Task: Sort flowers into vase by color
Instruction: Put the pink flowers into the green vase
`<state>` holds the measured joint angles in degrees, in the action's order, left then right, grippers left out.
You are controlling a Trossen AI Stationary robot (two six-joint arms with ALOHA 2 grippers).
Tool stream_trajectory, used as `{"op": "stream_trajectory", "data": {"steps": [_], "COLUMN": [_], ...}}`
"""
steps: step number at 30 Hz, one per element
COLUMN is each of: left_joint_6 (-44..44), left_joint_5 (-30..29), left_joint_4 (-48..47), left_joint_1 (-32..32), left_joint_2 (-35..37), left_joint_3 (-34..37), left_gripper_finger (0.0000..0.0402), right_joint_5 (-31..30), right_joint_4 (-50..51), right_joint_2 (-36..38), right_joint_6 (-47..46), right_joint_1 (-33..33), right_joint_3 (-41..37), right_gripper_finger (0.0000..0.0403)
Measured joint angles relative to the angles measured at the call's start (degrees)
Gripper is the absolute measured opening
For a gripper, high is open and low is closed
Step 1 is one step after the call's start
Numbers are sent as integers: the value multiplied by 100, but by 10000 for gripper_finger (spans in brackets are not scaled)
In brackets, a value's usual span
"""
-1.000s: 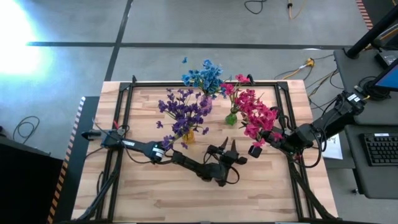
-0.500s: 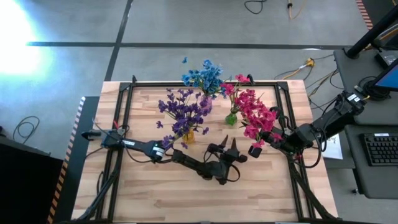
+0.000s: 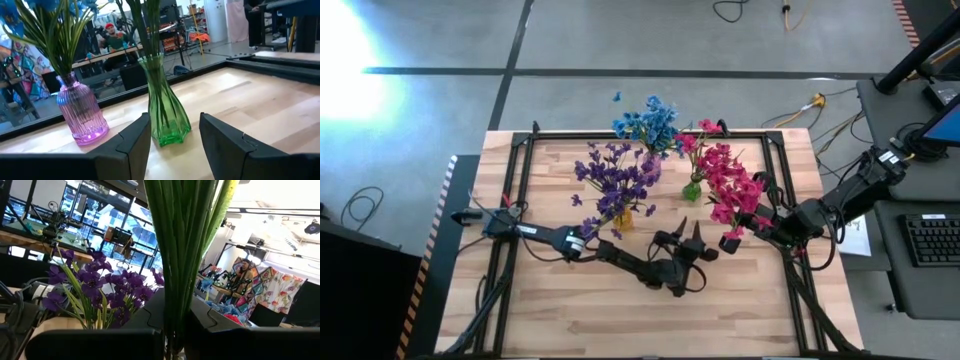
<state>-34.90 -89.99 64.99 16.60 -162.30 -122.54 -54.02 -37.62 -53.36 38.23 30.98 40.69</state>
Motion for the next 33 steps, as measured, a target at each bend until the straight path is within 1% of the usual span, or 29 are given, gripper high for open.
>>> {"op": "stream_trajectory", "data": {"steps": [4,9,20,33], "left_joint_6": [160,54,-41,93], "left_joint_5": [0,-3,-3,-3], "left_joint_4": [18,6,-114,-170], "left_joint_1": [-75,-155,-131,-111], "left_joint_2": [0,0,0,0], "left_joint_3": [0,1,-24,-28], "left_gripper_finger": [155,155,162,162], "right_joint_5": [-1,0,0,2], "right_joint_4": [68,104,109,141], "right_joint_2": [1,2,2,2], "right_joint_6": [-4,-13,-34,-69], "right_joint_1": [0,0,0,0], "right_joint_3": [0,0,0,0], "right_gripper_finger": [28,28,28,28]}}
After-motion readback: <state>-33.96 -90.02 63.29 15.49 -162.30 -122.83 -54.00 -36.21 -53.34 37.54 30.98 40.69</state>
